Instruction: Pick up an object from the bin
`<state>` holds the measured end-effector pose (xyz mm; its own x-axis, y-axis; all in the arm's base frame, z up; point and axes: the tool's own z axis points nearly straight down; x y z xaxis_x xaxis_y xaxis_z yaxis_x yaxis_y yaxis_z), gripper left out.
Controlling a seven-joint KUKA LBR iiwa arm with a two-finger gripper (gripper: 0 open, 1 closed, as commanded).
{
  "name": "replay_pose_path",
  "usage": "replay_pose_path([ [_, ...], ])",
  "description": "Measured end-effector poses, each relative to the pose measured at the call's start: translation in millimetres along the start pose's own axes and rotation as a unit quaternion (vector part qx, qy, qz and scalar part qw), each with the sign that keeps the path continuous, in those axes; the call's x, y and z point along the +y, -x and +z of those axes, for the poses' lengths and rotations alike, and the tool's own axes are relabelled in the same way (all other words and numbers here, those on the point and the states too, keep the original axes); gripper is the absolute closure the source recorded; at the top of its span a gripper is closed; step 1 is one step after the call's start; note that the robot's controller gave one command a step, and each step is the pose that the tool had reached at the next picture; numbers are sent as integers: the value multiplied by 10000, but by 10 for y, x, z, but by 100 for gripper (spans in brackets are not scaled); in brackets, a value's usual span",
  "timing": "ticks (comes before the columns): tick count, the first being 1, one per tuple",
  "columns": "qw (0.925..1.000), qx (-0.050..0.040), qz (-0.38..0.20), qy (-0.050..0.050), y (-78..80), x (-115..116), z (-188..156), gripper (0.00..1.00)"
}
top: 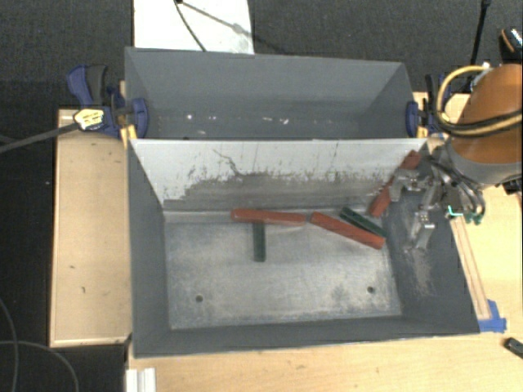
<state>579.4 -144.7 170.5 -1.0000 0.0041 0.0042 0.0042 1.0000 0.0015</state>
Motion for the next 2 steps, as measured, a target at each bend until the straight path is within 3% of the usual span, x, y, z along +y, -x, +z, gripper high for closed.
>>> replay_pose_path([
  [1,9993,-12,371,18,73,749,430,0],
  [2,9852,-14,1712,-1,65,712,1015,0],
])
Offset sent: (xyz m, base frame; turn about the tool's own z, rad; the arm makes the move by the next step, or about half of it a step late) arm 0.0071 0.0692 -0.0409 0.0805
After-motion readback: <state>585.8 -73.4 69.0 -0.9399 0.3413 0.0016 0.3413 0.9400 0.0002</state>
